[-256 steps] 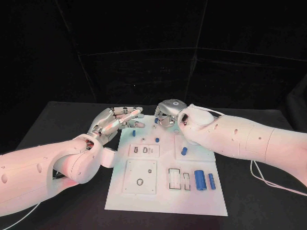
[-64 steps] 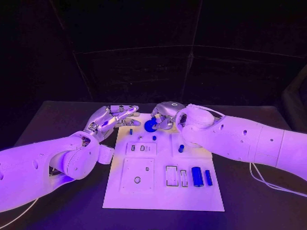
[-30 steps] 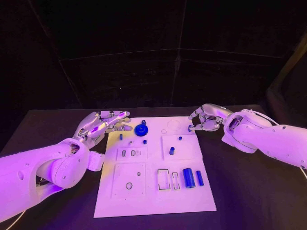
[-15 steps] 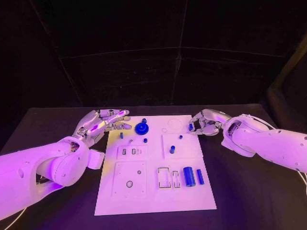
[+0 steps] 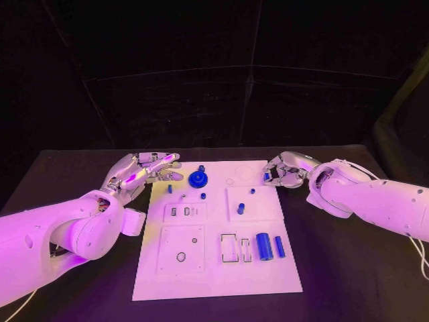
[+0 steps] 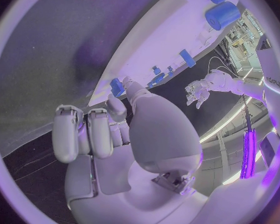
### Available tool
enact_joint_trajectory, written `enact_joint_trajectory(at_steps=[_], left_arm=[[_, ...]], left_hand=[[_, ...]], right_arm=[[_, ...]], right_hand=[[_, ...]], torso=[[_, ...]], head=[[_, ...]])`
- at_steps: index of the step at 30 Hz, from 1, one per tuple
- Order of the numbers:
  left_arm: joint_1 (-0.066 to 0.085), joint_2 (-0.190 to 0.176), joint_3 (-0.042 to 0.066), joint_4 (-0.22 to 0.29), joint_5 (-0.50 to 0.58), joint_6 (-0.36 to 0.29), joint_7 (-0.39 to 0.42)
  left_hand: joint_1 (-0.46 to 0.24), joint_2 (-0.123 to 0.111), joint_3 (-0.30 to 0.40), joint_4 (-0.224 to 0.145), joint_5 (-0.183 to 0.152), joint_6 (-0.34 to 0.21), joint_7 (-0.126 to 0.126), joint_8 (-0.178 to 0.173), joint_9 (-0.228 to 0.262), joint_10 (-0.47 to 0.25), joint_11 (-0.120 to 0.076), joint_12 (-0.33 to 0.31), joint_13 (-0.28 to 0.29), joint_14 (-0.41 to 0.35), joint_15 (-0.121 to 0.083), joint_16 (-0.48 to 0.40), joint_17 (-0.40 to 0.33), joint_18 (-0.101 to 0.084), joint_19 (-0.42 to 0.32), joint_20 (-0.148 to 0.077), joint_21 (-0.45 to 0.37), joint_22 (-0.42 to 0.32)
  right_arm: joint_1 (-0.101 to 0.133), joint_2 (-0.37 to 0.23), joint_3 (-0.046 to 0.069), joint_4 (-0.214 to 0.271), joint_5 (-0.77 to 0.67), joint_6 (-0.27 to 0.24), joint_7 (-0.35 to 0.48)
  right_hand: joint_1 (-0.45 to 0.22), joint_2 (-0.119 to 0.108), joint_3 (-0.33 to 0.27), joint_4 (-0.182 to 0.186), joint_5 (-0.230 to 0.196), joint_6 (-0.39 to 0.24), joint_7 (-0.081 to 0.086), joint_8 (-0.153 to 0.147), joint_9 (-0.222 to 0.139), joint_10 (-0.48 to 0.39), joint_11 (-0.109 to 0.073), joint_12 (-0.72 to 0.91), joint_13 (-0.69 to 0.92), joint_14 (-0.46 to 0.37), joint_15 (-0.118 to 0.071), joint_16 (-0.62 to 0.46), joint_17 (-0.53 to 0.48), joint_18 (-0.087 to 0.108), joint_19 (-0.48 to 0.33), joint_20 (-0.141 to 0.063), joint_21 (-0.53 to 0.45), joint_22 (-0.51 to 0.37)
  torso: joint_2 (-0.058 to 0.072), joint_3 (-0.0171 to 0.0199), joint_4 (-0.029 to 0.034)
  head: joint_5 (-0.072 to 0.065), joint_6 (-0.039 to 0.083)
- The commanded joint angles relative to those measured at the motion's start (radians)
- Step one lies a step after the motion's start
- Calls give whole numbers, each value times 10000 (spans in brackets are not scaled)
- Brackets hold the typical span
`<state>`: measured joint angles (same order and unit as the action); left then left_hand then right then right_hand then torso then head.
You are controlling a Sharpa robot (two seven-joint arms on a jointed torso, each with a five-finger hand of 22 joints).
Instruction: Assemble the parts on the task board
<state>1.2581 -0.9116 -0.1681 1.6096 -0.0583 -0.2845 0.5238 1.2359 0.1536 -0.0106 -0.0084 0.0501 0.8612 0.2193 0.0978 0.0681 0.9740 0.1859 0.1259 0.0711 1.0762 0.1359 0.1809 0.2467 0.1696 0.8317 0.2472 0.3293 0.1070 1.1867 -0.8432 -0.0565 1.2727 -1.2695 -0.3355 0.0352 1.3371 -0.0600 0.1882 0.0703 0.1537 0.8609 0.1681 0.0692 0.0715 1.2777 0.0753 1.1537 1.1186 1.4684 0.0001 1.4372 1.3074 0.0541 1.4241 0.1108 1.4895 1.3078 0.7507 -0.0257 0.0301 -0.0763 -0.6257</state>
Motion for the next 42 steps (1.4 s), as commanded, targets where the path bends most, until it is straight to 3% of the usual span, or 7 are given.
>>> enact_joint_trajectory(at_steps=[1,10,31,36,42], left_arm=[[12,9,9,2,-1,141,6],[12,13,9,-16,-1,154,-37],[12,15,9,-29,-1,159,-81],[12,8,9,-25,-1,154,-84],[13,-11,9,-23,-1,142,-85]], left_hand=[[-18,101,31,-38,19,86,266,48,4,26,27,5,-5,37,3,-28,16,150,72,31,-35,-9],[-18,106,32,-38,19,85,269,45,2,17,29,-2,-10,33,5,-34,18,148,73,30,-37,-12],[-9,121,42,-43,21,82,274,39,-1,2,34,-13,-17,26,7,-44,23,145,73,30,-40,-16],[-9,121,42,-43,21,82,274,39,-1,2,34,-13,-17,26,7,-44,23,145,73,30,-40,-16],[-9,121,42,-43,21,82,274,39,-1,2,34,-13,-17,26,7,-44,23,145,73,30,-40,-16]], right_arm=[[16,37,4,-26,139,-164,60],[15,67,5,-126,197,-99,126],[15,155,5,-240,143,75,70],[15,185,5,-230,20,-176,-13],[19,102,11,68,-83,-644,-169]], right_hand=[[55,126,57,-18,29,164,10,98,28,93,26,82,38,547,14,33,315,-80,80,16,40,464],[112,364,196,-85,-59,930,-105,483,137,261,-71,309,279,555,-55,51,358,-82,92,-31,48,490],[139,391,261,-169,-72,1258,-208,633,159,296,-156,341,324,555,-123,47,362,-82,92,-91,48,495],[140,527,352,-202,-65,1736,-384,858,235,379,-297,396,391,555,-232,39,360,-82,97,-177,49,505],[130,635,416,-212,-38,1907,-468,937,265,439,-371,426,433,559,-298,43,377,-88,114,-244,57,531]], torso=[[1,1,-10],[-6,1,-10],[-7,2,-7],[-2,7,-1],[-15,8,-14]], head=[[-4,-16],[-43,-23],[-65,-85],[-47,-100],[3,-135]])
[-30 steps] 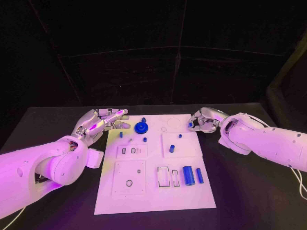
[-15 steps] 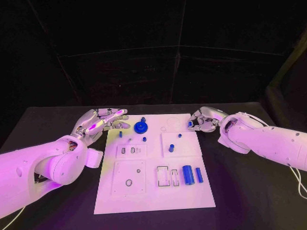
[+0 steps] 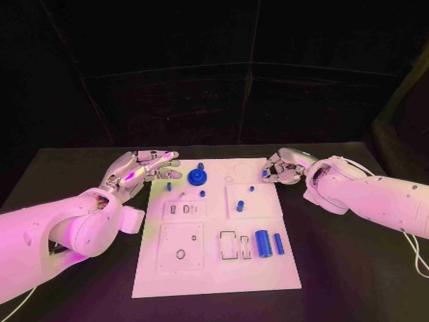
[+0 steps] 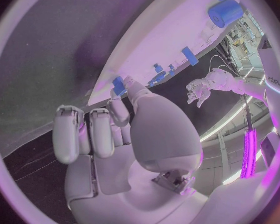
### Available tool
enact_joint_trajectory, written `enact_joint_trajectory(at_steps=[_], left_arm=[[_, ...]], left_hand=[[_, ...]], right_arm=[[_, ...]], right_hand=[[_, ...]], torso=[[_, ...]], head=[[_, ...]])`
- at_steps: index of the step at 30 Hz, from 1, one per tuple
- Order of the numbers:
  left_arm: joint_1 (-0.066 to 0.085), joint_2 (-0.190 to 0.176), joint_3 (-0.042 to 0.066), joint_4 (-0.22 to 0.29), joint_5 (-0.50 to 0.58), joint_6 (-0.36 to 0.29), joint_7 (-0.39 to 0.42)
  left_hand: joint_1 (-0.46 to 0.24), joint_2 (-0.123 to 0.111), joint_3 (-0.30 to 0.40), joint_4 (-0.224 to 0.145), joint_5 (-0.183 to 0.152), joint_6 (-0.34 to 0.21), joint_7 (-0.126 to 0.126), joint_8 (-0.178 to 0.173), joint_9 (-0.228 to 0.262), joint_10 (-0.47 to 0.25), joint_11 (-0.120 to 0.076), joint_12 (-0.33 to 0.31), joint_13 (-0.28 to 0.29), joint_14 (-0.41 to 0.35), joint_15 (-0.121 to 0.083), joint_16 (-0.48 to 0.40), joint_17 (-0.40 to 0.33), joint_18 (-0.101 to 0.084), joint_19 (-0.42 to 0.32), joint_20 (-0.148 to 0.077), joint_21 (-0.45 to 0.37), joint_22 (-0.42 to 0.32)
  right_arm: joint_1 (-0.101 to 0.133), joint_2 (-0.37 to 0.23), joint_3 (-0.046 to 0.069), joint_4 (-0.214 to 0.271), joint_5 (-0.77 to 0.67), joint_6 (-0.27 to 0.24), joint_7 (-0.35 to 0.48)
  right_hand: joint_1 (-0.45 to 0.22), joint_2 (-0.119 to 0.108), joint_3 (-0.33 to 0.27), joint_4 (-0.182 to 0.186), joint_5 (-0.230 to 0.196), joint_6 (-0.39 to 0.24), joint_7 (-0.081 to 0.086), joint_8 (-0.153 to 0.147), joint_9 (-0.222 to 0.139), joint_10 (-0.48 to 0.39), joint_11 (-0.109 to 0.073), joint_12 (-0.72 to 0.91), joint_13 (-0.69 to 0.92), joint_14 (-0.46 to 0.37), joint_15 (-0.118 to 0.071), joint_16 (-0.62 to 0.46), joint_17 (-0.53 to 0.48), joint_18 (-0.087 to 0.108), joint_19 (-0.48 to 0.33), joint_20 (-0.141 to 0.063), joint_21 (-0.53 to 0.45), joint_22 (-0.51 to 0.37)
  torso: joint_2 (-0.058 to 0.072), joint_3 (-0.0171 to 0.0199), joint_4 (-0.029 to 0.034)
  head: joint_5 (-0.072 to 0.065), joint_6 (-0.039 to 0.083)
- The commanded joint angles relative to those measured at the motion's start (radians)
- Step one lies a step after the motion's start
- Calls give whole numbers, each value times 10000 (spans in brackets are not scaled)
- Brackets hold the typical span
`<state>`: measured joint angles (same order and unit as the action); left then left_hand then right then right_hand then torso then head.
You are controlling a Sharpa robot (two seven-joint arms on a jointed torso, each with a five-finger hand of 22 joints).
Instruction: Assemble the parts on the task board
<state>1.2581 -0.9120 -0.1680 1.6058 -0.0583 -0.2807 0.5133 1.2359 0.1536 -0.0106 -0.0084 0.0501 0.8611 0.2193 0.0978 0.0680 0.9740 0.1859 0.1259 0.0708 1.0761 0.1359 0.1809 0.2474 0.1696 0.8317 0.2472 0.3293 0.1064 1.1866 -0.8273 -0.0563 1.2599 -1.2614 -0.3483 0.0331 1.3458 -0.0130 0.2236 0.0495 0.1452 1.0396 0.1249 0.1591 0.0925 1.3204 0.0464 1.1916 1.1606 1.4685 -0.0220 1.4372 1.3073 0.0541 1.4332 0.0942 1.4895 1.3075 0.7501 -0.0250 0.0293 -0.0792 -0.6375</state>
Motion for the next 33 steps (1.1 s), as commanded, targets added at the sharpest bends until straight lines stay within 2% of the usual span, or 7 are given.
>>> enact_joint_trajectory(at_steps=[1,6,10,16,22,28,33], left_arm=[[13,-12,9,16,-1,100,20],[16,-36,10,31,0,81,18],[22,-58,10,51,23,64,17],[46,-59,11,31,58,54,18],[104,-58,12,15,67,44,35],[140,-49,12,20,72,50,53],[159,-53,15,30,80,52,109]], left_hand=[[-9,121,42,-43,21,83,275,40,0,2,34,-13,-14,27,7,-45,17,146,73,30,-40,-10],[-9,121,42,-43,21,83,275,40,0,2,34,-13,-14,27,7,-45,17,146,73,30,-40,-10],[-9,121,42,-43,21,83,275,40,0,2,34,-13,-14,27,7,-45,17,146,73,30,-40,-10],[1,138,54,-48,21,82,277,36,-2,-5,36,-20,-19,22,9,-53,22,144,74,29,-43,-14],[1,138,54,-48,21,82,277,36,-2,-5,36,-20,-19,22,9,-53,22,144,74,29,-43,-14],[1,138,54,-48,21,82,277,36,-2,-5,36,-20,-19,22,9,-53,22,144,74,29,-43,-14],[9,145,61,-55,20,83,277,34,-3,-5,37,-22,-21,22,10,-57,26,144,75,29,-45,-17]], right_arm=[[22,-100,12,317,-172,-589,-196],[49,-334,35,1075,-191,-833,-505],[227,-414,60,1811,-212,-923,-890],[478,-45,74,2569,-516,-840,-1563],[536,630,72,2751,-971,-632,-2077],[539,1334,59,2645,-1466,-350,-2402],[382,1942,5,2504,-1971,-28,-2632]], right_hand=[[35,175,67,-1,54,134,-43,45,57,22,-89,52,21,560,-84,46,385,-89,28,-85,59,540],[1,189,66,12,67,163,-55,55,62,48,-101,69,44,565,-98,55,403,-95,47,-102,69,567],[-37,189,58,28,69,167,-59,52,61,60,-107,70,49,565,-107,54,402,-97,53,-113,72,575],[-71,184,50,41,72,152,-59,38,56,57,-111,51,34,563,-113,45,389,-96,48,-123,69,567],[-107,176,65,36,189,99,-55,-10,37,29,-113,-25,-25,559,-122,26,366,-96,47,-144,66,563],[-111,173,71,31,221,90,-53,-20,33,19,-114,-48,-43,557,-124,21,359,-94,43,-147,63,556],[-124,147,65,25,242,73,-45,-34,28,24,-111,-47,-36,557,-124,19,358,-95,45,-150,64,559]], torso=[[-15,-4,-5],[-47,-36,4],[-70,-45,17],[-131,-94,46],[-151,-128,94],[-150,-118,65],[-137,-114,49]], head=[[36,-28],[60,-21],[100,-30],[210,-112],[418,-212],[698,-334],[854,-418]])
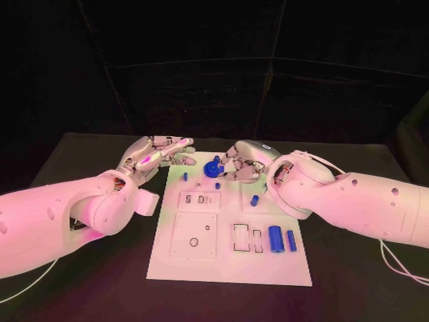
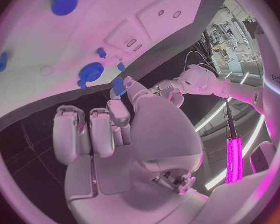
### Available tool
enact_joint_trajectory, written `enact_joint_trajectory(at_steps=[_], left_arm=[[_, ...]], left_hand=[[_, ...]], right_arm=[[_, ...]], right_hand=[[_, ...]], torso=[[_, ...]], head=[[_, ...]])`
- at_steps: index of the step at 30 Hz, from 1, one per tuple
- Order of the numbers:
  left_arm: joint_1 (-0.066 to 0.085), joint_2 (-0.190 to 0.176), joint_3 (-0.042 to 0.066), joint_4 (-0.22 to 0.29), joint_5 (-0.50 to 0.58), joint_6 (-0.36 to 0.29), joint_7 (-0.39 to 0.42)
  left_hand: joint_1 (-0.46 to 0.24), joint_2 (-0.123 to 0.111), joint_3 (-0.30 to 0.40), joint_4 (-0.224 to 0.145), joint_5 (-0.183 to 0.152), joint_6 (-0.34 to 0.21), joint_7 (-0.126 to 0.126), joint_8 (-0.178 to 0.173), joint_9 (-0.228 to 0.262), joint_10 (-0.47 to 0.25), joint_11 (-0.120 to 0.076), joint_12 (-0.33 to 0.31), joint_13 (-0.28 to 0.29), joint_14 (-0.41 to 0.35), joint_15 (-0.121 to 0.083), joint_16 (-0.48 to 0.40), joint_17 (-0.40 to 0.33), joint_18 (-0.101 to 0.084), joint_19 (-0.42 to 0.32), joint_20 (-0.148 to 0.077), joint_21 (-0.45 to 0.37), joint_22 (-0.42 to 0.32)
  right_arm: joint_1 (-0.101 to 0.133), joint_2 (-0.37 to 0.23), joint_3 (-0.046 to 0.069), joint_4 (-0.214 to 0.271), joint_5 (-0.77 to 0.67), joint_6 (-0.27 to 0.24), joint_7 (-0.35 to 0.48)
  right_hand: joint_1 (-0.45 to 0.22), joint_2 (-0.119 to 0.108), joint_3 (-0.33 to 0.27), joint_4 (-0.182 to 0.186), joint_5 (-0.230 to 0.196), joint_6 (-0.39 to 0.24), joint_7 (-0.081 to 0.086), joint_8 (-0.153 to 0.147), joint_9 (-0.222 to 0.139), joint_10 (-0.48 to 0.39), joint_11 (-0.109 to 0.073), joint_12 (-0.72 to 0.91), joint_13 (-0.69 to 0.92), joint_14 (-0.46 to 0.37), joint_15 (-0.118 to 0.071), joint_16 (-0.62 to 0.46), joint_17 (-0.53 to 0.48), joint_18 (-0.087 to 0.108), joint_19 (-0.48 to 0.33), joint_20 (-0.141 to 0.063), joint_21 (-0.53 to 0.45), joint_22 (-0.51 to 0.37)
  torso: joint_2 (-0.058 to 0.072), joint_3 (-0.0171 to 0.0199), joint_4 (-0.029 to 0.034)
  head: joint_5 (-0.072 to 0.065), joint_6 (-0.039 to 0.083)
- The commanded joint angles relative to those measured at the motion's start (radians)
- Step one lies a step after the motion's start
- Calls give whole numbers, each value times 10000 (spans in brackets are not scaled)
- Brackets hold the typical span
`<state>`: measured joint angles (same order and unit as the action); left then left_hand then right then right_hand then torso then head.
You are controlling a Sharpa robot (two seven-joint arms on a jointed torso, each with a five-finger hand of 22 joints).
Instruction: Assemble the parts on the task board
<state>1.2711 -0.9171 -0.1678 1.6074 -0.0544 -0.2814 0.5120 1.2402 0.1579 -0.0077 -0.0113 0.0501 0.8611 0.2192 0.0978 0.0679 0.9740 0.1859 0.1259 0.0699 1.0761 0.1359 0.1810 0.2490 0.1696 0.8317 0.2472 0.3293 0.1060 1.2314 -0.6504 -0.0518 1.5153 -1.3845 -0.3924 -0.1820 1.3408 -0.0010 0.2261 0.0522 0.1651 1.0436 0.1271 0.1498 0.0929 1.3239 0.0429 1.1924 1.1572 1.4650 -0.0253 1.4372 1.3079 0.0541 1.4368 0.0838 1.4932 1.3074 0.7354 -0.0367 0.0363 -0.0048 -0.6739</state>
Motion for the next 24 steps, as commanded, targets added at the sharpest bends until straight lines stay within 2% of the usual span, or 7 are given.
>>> enact_joint_trajectory(at_steps=[1,4,8,13,17,20,24], left_arm=[[32,-2,13,11,48,58,125],[41,-5,14,2,82,60,135],[50,-7,14,-12,101,58,143],[55,4,14,-36,110,62,148],[57,13,13,-54,111,70,146],[57,20,13,-71,112,75,145],[57,34,13,-91,113,87,140]], left_hand=[[-34,102,32,-26,20,83,278,34,-3,-5,36,-22,-12,22,10,-57,9,143,75,29,-46,-12],[-34,102,32,-26,20,83,278,34,-3,-5,36,-22,-12,22,10,-57,9,143,75,29,-46,-12],[-34,102,32,-26,20,83,278,34,-3,-5,36,-22,-12,22,10,-57,9,143,75,29,-46,-12],[-34,102,32,-26,20,83,278,34,-3,-5,36,-22,-12,22,10,-57,9,143,75,29,-46,-12],[-34,102,32,-26,20,83,278,34,-3,-5,36,-22,-12,22,10,-57,9,143,75,29,-46,-12],[-34,102,32,-26,20,83,278,34,-3,-5,36,-22,-12,22,10,-57,9,143,75,29,-46,-12],[-25,104,37,-34,20,85,277,33,-4,-5,36,-24,-14,23,10,-61,14,143,77,29,-47,-15]], right_arm=[[-85,221,-67,-60,-789,442,-504],[-173,424,-214,-122,-991,571,-594],[-316,621,-301,-190,-1225,678,-672],[-446,789,-340,-252,-1443,807,-764],[-509,868,-350,-288,-1563,865,-794],[-546,937,-353,-314,-1657,819,-806],[-580,1027,-355,-305,-1804,648,-789]], right_hand=[[-78,20,38,-4,46,29,-66,54,23,-13,-74,-59,-5,593,-91,19,353,-95,7,-47,26,557],[-83,7,36,-9,57,18,-63,45,19,-17,-71,-68,-11,592,-90,17,352,-95,6,-48,25,555],[-86,-1,36,-13,70,10,-61,37,16,-23,-69,-79,-20,591,-89,13,346,-94,5,-48,24,554],[-89,-7,37,-15,84,3,-58,31,14,-30,-67,-93,-31,590,-89,8,339,-93,2,-49,22,548],[-105,-32,38,-22,128,-27,-44,6,4,-42,-59,-116,-45,586,-84,-4,323,-93,0,-48,19,545],[-109,-37,40,-24,142,-40,-39,-4,0,-46,-56,-122,-48,587,-82,-2,328,-93,-2,-48,18,542],[-118,-42,42,-24,161,-55,-32,-17,-5,-43,-50,-121,-42,588,-79,-2,331,-94,1,-46,19,547]], torso=[[9,3,-20],[5,20,-21],[2,17,-23],[6,32,-19],[-1,17,-29],[3,27,-39],[4,20,-30]], head=[[119,-60],[157,-109],[188,-131],[230,-178],[225,-186],[212,-189],[219,-196]])
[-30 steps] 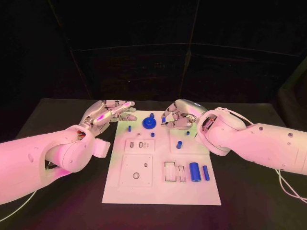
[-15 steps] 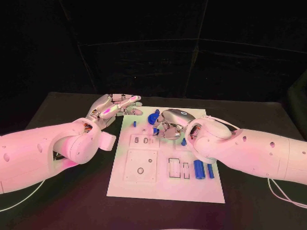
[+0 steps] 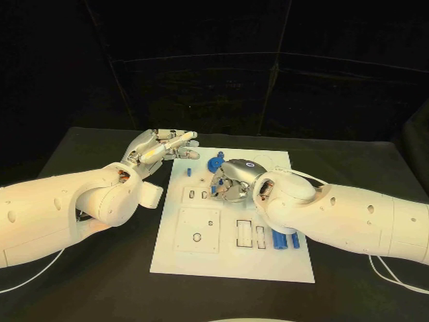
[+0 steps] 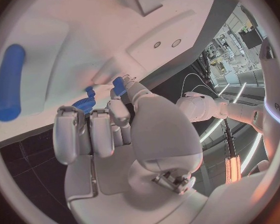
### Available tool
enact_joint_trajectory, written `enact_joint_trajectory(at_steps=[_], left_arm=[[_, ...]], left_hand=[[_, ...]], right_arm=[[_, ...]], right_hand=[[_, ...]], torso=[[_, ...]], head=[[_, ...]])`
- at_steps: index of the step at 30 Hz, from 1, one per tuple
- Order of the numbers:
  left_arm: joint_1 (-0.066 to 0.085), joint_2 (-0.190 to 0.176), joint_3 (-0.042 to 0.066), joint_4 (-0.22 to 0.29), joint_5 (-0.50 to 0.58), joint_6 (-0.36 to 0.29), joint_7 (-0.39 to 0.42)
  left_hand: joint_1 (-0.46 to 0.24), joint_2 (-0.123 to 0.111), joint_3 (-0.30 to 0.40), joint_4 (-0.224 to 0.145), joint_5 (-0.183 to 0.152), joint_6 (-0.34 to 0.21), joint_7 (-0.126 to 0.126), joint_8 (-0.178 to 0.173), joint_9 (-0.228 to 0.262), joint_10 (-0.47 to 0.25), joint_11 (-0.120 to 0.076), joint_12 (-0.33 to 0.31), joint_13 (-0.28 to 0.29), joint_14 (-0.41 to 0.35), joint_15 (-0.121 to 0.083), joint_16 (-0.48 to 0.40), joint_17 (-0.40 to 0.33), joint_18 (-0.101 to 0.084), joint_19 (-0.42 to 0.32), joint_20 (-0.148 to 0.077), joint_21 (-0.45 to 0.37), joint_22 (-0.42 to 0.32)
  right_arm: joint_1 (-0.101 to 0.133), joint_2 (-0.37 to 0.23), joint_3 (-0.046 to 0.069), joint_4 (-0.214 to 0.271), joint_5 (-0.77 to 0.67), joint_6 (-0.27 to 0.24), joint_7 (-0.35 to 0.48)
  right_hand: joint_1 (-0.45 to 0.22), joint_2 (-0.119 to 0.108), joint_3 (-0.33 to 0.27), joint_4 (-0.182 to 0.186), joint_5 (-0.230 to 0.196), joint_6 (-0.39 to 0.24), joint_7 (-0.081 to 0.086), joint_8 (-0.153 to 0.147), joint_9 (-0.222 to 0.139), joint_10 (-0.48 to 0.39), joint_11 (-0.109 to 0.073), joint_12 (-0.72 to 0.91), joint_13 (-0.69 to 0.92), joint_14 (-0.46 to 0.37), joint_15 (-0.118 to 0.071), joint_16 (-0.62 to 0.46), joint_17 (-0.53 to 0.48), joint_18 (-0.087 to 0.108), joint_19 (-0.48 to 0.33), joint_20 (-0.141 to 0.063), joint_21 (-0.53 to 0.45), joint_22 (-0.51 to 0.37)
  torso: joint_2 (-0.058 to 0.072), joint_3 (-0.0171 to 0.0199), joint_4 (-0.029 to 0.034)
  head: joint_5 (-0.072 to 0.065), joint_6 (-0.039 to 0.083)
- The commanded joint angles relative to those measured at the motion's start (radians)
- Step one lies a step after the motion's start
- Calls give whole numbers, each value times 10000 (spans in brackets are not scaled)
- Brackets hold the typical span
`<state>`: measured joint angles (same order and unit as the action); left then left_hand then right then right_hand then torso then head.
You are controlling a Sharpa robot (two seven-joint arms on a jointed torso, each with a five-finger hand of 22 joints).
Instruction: Assemble the parts on the task board
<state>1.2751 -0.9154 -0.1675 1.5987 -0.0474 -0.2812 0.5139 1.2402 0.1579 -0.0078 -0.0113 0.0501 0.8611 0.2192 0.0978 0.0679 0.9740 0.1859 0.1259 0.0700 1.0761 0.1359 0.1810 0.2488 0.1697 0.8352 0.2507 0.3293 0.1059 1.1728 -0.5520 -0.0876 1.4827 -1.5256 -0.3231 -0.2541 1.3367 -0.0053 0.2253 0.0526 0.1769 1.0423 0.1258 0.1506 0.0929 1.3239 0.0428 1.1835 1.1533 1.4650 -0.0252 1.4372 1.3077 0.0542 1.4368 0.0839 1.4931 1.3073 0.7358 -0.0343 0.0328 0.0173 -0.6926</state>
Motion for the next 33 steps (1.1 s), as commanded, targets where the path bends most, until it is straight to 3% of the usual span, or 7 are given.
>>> enact_joint_trajectory(at_steps=[1,15,33], left_arm=[[17,20,10,-8,43,88,119],[17,31,9,-37,44,102,96],[17,31,9,-41,44,126,73]], left_hand=[[-25,104,37,-34,20,85,277,33,-3,-5,37,-24,-14,23,10,-61,17,143,42,-6,-47,-14],[-25,104,37,-34,20,85,277,33,-3,-5,37,-24,-14,23,10,-61,17,143,42,-6,-47,-14],[-25,104,37,-34,20,85,277,33,-3,-5,37,-24,-14,23,10,-61,17,143,42,-6,-47,-14]], right_arm=[[0,60,2,27,-421,-78,-62],[-53,221,2,22,-558,-191,-14],[-117,328,2,-296,-558,196,-72]], right_hand=[[-77,1,51,-28,43,-42,-19,-24,-5,-43,-50,-32,-3,587,-80,-2,333,-94,1,-47,20,547],[-90,-1,53,-24,63,-49,-15,-32,-8,-31,-45,-17,16,587,-76,-3,333,-93,-3,-46,16,540],[-96,1,56,-22,72,-46,-14,-33,-8,-47,-44,-45,-11,585,-74,-10,322,-93,-2,-44,17,542]], torso=[[0,-5,8],[-6,-12,8],[-6,-6,3]], head=[[-2,-15],[14,-40],[-10,-81]])
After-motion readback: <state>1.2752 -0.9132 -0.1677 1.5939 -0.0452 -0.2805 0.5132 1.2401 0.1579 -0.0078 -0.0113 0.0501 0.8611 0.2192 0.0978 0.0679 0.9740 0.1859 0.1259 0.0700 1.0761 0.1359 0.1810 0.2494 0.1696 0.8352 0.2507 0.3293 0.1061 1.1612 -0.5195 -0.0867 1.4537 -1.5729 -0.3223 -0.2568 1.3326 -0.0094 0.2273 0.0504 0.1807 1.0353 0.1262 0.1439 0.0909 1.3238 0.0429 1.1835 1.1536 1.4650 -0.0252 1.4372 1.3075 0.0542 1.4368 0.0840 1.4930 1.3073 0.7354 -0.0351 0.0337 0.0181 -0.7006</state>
